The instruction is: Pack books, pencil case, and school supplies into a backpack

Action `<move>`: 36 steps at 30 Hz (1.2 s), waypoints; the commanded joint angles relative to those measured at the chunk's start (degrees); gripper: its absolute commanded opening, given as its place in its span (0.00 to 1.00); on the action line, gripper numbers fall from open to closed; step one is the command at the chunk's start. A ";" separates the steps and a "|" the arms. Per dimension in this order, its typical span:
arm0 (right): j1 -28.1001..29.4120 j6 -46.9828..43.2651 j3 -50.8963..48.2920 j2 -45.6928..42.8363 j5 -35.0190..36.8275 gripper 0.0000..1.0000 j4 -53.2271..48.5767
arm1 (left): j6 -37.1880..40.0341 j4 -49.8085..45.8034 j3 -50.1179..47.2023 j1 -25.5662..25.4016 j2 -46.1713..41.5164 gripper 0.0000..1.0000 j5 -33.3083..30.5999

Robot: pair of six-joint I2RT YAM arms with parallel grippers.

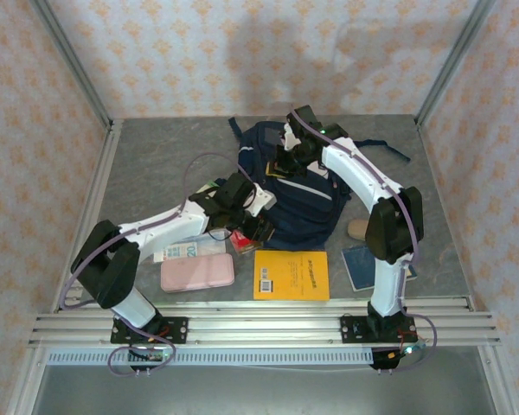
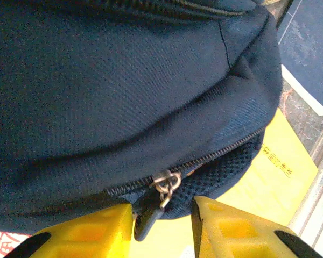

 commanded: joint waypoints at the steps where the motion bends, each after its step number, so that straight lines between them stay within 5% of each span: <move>1: 0.59 0.39 1.11 -2.45 -4.00 0.00 1.85 | 2.15 -1.86 2.57 0.19 1.11 0.30 -3.49; 6: 0.59 0.18 0.78 -2.81 -3.65 0.00 1.82 | 2.86 -2.39 3.00 0.23 0.23 0.11 -5.31; 13: 0.59 0.01 0.42 -2.98 -3.48 0.00 1.89 | 3.52 -3.51 2.05 0.31 -2.18 0.01 -6.86; 36: 1.51 -1.73 -0.11 -4.50 -2.33 0.00 1.29 | 2.98 -5.64 3.69 4.79 -4.14 0.00 -19.85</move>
